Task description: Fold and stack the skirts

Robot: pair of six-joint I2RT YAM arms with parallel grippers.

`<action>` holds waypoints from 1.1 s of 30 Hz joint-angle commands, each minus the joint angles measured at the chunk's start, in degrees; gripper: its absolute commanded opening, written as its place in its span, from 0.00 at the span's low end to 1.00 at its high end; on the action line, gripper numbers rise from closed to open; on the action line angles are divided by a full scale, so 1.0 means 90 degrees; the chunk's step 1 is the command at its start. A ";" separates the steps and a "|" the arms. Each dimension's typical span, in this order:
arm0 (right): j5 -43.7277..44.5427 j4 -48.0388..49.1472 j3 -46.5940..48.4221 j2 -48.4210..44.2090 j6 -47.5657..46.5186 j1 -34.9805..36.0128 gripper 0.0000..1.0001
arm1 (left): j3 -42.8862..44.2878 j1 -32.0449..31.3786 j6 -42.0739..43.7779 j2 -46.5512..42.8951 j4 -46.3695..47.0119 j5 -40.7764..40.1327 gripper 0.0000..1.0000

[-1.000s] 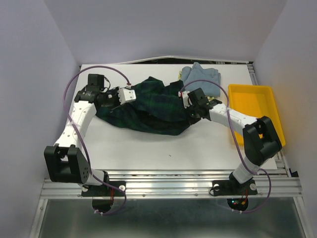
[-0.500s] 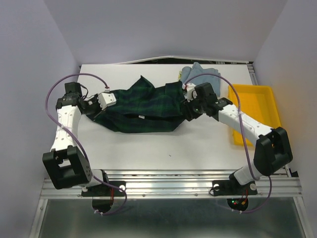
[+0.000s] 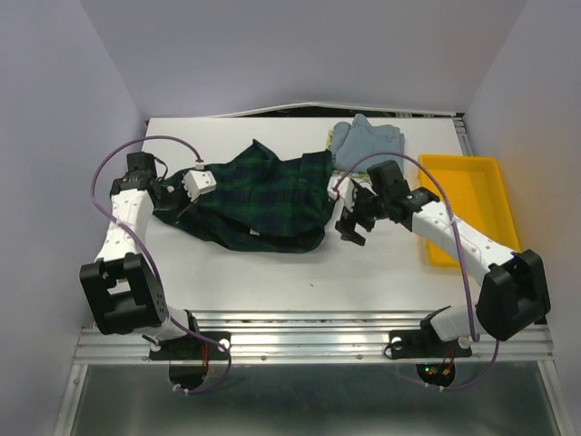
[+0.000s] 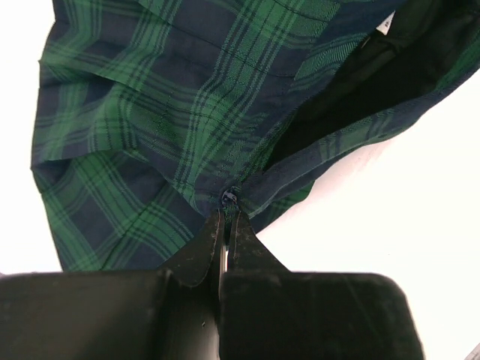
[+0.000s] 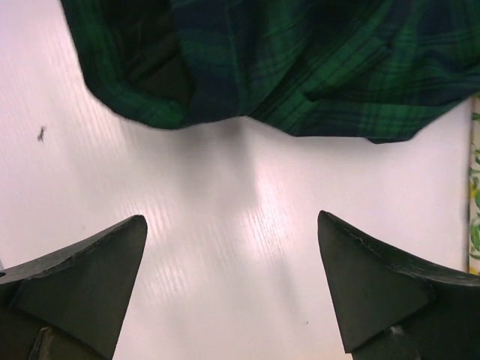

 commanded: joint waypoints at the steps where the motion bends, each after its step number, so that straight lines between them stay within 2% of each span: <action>1: -0.0484 0.1147 -0.0744 -0.0240 -0.1814 0.0194 1.00 | 0.0310 0.0008 -0.0231 0.0115 -0.0040 0.0085 0.00; 7: -0.0268 0.3357 -0.1419 0.0346 -0.2597 0.0624 1.00 | 0.0360 0.0008 -0.0377 0.0193 -0.0099 0.0104 0.00; 9: -0.0443 0.3698 -0.1342 0.0599 -0.2665 0.0692 1.00 | 0.0350 0.0008 -0.0426 0.0164 -0.0099 0.0114 0.00; 13: -0.0746 0.3720 -0.1166 0.0932 -0.2782 0.0819 1.00 | 0.0204 0.0008 -0.0573 0.0086 0.0076 0.0105 0.00; 16: -0.1029 0.3604 -0.1166 0.0962 -0.2968 0.0879 0.83 | 0.0135 0.0008 -0.0826 0.0066 0.0252 0.0066 0.00; 17: -0.1213 0.3565 -0.1156 0.0942 -0.3026 0.0879 0.65 | 0.0154 0.0018 -0.0885 0.0066 0.0291 0.0046 0.00; 18: -0.1273 0.3313 -0.1137 0.0923 -0.3114 0.0879 0.57 | 0.0164 0.0018 -0.0886 0.0085 0.0292 0.0036 0.00; 21: -0.1245 0.3076 -0.0893 0.0835 -0.2755 0.0879 0.02 | 0.0174 0.0057 -0.1197 0.0018 0.0496 -0.0003 0.00; 23: -0.0789 0.3086 -0.0611 0.0738 -0.2462 0.0879 0.01 | 0.0319 0.0115 -0.1586 -0.0060 0.0710 -0.0129 0.00; 25: -0.0387 0.3222 -0.0260 0.0698 -0.1633 0.0782 0.01 | 0.0573 0.0320 -0.1812 -0.0090 0.0828 -0.0314 0.00; 27: 0.0393 0.3213 0.0696 0.0922 -0.0852 0.0509 0.01 | 0.1255 0.0524 -0.2427 -0.0032 0.1072 -0.0608 0.00; 28: 0.0609 0.3203 0.1086 0.1029 -0.0598 0.0363 0.01 | 0.1577 0.0845 -0.2612 -0.0003 0.1121 -0.0531 0.00; 29: 0.0978 0.3174 0.1922 0.1339 -0.0180 0.0061 0.01 | 0.2189 0.1002 -0.2962 0.0075 0.1228 -0.0240 0.00; 33: 0.1674 0.2600 0.3800 0.2237 0.0496 -0.0351 0.01 | 0.3054 0.1355 -0.3589 -0.0002 0.2028 0.0250 0.00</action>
